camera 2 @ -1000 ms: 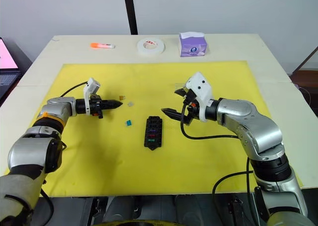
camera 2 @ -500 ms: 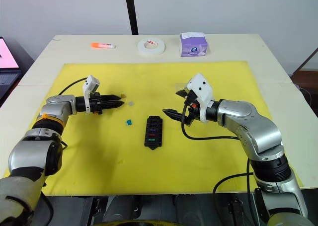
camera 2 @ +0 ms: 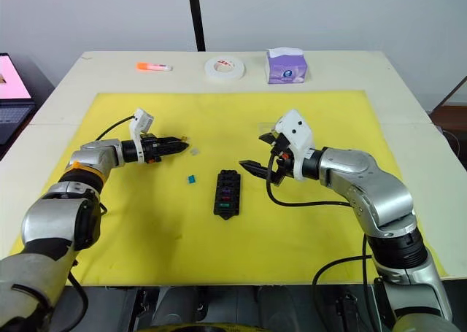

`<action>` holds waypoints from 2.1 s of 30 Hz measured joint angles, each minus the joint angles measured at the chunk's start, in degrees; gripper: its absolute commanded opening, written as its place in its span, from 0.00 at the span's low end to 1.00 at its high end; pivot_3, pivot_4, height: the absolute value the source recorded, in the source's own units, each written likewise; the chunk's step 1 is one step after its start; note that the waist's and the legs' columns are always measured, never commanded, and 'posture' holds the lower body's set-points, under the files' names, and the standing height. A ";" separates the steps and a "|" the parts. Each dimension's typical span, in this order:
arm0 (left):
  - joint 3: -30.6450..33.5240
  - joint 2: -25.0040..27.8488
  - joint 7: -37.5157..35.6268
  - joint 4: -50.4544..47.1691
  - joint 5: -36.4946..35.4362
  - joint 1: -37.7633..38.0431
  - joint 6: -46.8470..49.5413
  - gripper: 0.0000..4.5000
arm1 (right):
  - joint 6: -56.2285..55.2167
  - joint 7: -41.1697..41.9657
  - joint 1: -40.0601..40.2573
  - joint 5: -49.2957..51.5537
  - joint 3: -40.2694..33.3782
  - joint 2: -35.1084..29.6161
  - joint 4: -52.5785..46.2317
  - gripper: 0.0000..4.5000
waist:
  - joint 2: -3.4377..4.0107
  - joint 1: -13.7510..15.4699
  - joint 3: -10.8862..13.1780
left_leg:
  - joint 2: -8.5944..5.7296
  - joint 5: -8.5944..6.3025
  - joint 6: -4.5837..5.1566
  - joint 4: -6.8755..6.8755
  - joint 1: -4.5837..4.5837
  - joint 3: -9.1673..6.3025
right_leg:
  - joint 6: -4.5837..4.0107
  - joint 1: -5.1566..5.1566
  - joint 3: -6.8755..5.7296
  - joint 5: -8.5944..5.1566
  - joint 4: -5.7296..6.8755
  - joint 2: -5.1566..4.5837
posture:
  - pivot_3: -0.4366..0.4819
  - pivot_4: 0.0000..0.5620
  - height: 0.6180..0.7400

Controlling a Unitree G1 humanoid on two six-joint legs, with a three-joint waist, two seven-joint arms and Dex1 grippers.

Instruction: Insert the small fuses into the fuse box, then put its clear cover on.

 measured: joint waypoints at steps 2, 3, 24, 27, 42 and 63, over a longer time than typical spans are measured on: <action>1.09 -0.43 1.02 0.32 -0.74 -0.07 0.92 0.47 | -0.38 -0.16 0.01 0.00 0.00 0.01 -0.01 1.00 | 0.00 0.07 0.00 | -0.01 0.00 0.00 0.01 0.02 -0.02 | 0.01 0.04 0.00 0.00 0.00 0.00 | 0.48 0.27 1.00; 1.79 -0.70 1.54 0.45 -0.99 -0.09 1.21 0.47 | -0.54 -0.28 0.09 -0.01 0.00 0.01 -0.06 1.00 | 0.00 0.10 0.00 | -0.01 0.00 0.00 0.01 0.04 -0.02 | 0.01 0.06 -0.01 0.00 0.00 0.00 | 0.48 0.27 1.00; 2.31 2.79 -9.02 -4.33 -3.06 -0.87 6.96 0.01 | 0.38 0.80 1.40 2.54 -2.34 -1.22 -0.35 1.00 | -0.02 -0.57 0.02 | 0.00 0.00 -0.01 -0.06 -0.12 -0.05 | 0.01 -0.11 -0.01 0.01 -0.03 0.04 | 0.48 0.27 1.00; -1.68 8.64 -19.45 -15.22 -3.68 -0.49 14.21 0.01 | 3.42 4.21 0.83 7.75 -5.61 -4.18 -1.78 1.00 | 0.00 -1.08 0.04 | 0.02 0.00 0.00 -0.11 -0.17 -0.04 | 0.02 -0.16 0.00 0.01 -0.06 0.02 | 0.48 0.27 1.00; -29.18 30.72 -25.32 -60.82 -23.05 27.04 19.59 0.01 | 9.39 17.79 1.52 17.14 2.62 -19.82 -17.03 1.00 | 0.04 -1.28 0.08 | 0.12 -0.01 -0.01 -0.02 -0.23 0.10 | -0.49 -0.26 -0.01 -0.21 -0.19 -0.07 | 0.48 0.27 1.00; -27.14 35.45 -25.32 -52.52 -22.21 27.14 16.51 0.45 | 7.52 11.40 2.51 13.91 4.85 -16.25 -17.97 1.00 | 0.06 -1.96 0.07 | 0.13 -0.01 0.01 -0.11 -0.36 0.11 | -0.46 -0.46 0.00 -0.20 -0.03 -0.04 | 0.48 0.27 1.00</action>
